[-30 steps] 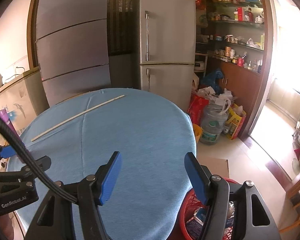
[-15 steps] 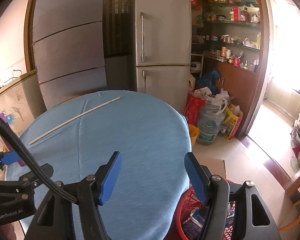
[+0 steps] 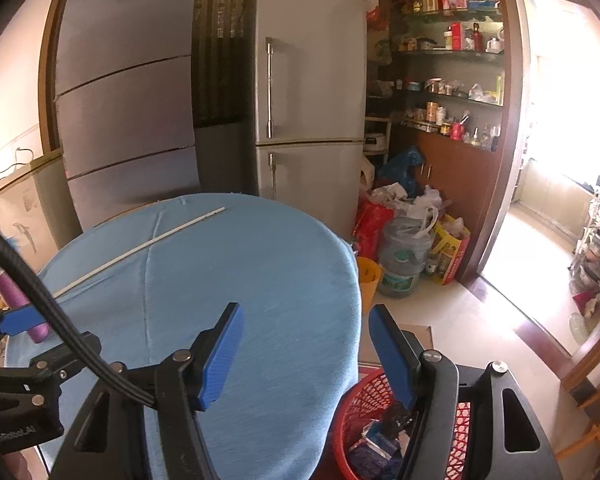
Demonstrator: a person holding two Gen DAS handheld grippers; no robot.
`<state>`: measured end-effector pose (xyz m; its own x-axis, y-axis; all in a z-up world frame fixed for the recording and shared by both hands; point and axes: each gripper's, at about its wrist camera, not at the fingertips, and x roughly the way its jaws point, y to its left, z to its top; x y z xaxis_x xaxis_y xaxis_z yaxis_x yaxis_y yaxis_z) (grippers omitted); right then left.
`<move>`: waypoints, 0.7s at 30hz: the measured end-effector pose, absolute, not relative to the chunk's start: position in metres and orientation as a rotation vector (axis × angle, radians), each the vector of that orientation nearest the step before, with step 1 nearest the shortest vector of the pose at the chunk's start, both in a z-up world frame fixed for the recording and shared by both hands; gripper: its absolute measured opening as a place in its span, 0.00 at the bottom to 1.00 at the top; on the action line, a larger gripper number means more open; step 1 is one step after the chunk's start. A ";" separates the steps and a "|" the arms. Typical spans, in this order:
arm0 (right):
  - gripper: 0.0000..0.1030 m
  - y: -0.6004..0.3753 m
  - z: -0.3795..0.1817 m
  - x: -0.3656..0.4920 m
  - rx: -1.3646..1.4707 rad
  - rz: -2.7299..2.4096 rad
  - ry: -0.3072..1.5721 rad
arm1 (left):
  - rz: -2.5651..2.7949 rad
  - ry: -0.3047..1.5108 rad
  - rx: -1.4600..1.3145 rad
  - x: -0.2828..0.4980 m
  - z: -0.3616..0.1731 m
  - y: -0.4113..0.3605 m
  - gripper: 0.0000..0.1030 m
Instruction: Collect trash
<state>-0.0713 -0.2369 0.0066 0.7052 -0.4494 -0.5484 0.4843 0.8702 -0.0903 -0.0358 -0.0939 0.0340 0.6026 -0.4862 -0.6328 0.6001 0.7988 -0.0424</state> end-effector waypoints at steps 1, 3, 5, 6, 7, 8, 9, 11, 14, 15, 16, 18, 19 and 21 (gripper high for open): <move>0.66 -0.237 0.009 -0.073 0.061 -0.524 0.589 | -0.639 0.669 0.180 -0.037 0.036 -0.094 0.77; 0.66 -0.236 0.013 -0.077 0.056 -0.533 0.580 | -0.649 0.658 0.174 -0.040 0.039 -0.094 0.77; 0.66 -0.237 0.017 -0.080 0.054 -0.542 0.573 | -0.662 0.644 0.167 -0.043 0.044 -0.093 0.77; 0.66 -0.237 0.020 -0.082 0.054 -0.546 0.569 | -0.665 0.639 0.165 -0.044 0.045 -0.093 0.77; 0.66 -0.237 0.022 -0.084 0.054 -0.549 0.566 | -0.670 0.629 0.162 -0.046 0.048 -0.092 0.77; 0.66 -0.237 0.024 -0.086 0.055 -0.551 0.561 | -0.673 0.624 0.161 -0.047 0.050 -0.091 0.77; 0.66 -0.237 0.027 -0.088 0.057 -0.554 0.556 | -0.675 0.616 0.160 -0.049 0.053 -0.090 0.77; 0.66 -0.235 0.031 -0.092 0.056 -0.557 0.545 | -0.673 0.601 0.158 -0.052 0.057 -0.087 0.77; 0.66 -0.230 0.038 -0.097 0.047 -0.559 0.530 | -0.669 0.583 0.152 -0.056 0.064 -0.084 0.77; 0.66 -0.228 0.041 -0.099 0.043 -0.557 0.524 | -0.665 0.577 0.150 -0.058 0.066 -0.082 0.77; 0.66 -0.226 0.043 -0.100 0.040 -0.556 0.518 | -0.662 0.571 0.148 -0.060 0.068 -0.081 0.77; 0.66 -0.222 0.047 -0.103 0.033 -0.552 0.507 | -0.657 0.561 0.144 -0.061 0.071 -0.077 0.77; 0.67 -0.221 0.049 -0.106 0.031 -0.551 0.502 | -0.651 0.554 0.144 -0.062 0.073 -0.076 0.77; 0.69 -0.219 0.051 -0.108 0.026 -0.549 0.493 | -0.639 0.545 0.147 -0.065 0.075 -0.074 0.77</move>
<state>-0.1083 -0.2191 0.0511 0.7403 -0.4940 -0.4561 0.5063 0.8559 -0.1053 -0.0651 -0.0743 0.0748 0.6683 -0.5269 -0.5251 0.6022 0.7977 -0.0339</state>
